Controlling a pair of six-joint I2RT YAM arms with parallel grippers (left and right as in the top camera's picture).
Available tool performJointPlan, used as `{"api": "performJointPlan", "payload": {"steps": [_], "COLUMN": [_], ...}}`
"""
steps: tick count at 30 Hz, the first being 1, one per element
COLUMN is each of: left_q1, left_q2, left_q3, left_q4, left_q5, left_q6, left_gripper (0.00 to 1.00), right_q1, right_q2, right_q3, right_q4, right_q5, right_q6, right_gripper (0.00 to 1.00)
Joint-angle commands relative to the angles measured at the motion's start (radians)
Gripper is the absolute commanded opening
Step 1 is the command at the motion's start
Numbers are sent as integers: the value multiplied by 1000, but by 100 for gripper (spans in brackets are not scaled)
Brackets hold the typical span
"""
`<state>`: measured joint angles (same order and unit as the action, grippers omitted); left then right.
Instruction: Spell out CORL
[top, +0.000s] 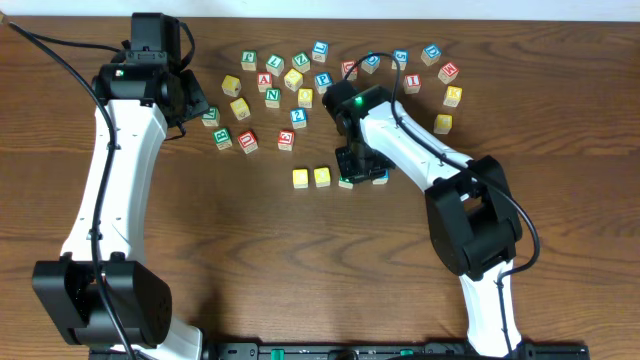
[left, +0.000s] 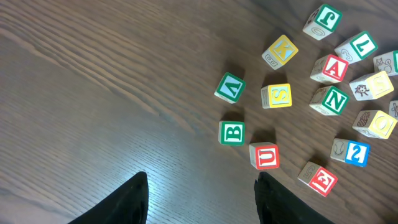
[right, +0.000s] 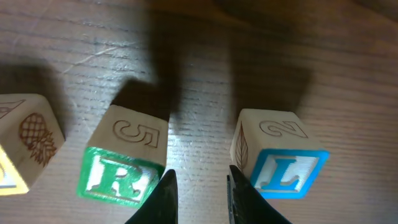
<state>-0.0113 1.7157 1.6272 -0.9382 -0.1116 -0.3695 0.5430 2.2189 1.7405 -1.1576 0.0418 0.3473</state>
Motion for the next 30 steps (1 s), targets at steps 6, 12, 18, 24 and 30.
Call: {"api": "performJointPlan", "payload": {"steps": [6, 12, 18, 24, 30], "left_q1": [1, 1, 1, 1, 1], "left_q2": [5, 5, 5, 5, 5], "left_q3": [-1, -1, -1, -1, -1], "left_q4": [-3, -3, -3, -3, -3], "left_q5": [-13, -13, -13, -13, -13], "left_q6": [-8, -8, -8, -8, -8], "left_gripper": [54, 54, 54, 54, 54], "right_q1": [8, 8, 0, -39, -129], "right_q2": [-5, -5, -5, -29, -109], "right_q3": [-11, -11, 19, 145, 169], "right_q4": [61, 75, 47, -89, -171], "right_q5": [4, 0, -19, -19, -19], "right_q6": [-4, -4, -4, -5, -5], "right_gripper": [23, 23, 22, 21, 25]}}
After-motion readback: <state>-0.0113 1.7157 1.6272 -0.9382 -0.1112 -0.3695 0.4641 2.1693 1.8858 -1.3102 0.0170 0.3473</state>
